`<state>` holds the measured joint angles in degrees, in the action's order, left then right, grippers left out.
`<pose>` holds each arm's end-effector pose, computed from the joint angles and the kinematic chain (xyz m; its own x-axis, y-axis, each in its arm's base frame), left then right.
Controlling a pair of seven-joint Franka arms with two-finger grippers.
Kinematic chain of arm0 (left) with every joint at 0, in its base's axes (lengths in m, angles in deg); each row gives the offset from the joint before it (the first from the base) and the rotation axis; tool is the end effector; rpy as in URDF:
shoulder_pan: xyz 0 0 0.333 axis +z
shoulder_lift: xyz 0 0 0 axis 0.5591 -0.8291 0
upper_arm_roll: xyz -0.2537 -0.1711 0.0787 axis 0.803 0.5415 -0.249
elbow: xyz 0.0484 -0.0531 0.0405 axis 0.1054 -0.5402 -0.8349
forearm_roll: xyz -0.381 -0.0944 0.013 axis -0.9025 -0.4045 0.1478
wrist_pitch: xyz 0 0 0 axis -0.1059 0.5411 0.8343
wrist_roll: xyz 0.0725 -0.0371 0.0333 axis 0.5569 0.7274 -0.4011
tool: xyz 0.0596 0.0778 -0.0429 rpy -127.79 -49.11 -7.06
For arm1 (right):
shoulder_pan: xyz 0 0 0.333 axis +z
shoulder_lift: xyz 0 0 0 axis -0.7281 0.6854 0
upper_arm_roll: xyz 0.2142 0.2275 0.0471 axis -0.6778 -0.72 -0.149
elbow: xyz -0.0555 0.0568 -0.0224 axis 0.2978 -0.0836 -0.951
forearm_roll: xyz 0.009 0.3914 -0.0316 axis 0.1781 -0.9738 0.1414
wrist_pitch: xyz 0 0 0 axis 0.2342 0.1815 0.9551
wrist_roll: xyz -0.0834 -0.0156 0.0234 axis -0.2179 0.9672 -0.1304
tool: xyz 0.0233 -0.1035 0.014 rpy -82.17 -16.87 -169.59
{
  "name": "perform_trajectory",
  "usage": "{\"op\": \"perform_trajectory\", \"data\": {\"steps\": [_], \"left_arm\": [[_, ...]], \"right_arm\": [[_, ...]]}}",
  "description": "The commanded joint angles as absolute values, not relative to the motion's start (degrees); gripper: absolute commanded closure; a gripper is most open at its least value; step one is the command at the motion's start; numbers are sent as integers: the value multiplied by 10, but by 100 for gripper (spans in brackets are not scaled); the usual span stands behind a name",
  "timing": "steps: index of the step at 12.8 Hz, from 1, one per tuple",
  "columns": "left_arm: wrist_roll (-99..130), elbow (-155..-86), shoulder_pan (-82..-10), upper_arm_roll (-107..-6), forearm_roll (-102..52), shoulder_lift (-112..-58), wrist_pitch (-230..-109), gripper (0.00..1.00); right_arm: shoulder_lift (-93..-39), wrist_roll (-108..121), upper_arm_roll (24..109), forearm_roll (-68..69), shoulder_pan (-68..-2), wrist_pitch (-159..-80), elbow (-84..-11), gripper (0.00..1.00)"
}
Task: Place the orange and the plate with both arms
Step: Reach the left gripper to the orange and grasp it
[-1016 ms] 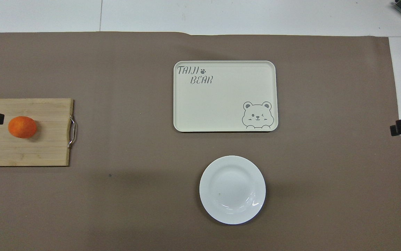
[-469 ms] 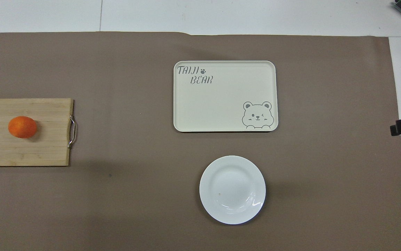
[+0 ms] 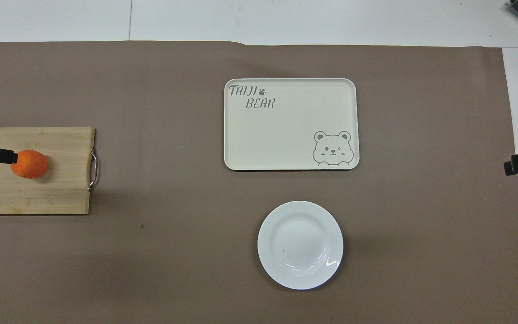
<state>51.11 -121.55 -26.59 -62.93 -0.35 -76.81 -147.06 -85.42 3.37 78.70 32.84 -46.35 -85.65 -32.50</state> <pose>0.5629 0.1068 0.4837 0.9848 -0.1567 0.0746 -0.1554 -0.9876 -0.0234 0.5187 -0.0431 0.6639 0.9997 0.0077 -0.0235 0.0081 -0.9998 0.0177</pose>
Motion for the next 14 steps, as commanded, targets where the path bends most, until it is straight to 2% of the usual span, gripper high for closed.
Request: {"op": "perform_trajectory", "data": {"steps": [1,4,8,13,14], "left_arm": [[528,-1228,-248,-624,0,-799,-1502,0],[540,-1268,-239,-624,0,-834,-1601,0],[543,-1269,-225,-623,0,-875,-1649,0],[542,-1305,-225,-623,0,-880,-1684,0],[543,-1304,-225,-623,0,-880,-1684,14]], "right_arm": [[-857,22,784,320,-467,-855,-327,0],[-857,22,784,320,-467,-855,-327,0],[-857,22,784,320,-467,-855,-327,0],[-857,22,784,320,-467,-855,-327,0],[-857,22,784,320,-467,-855,-327,0]]}}
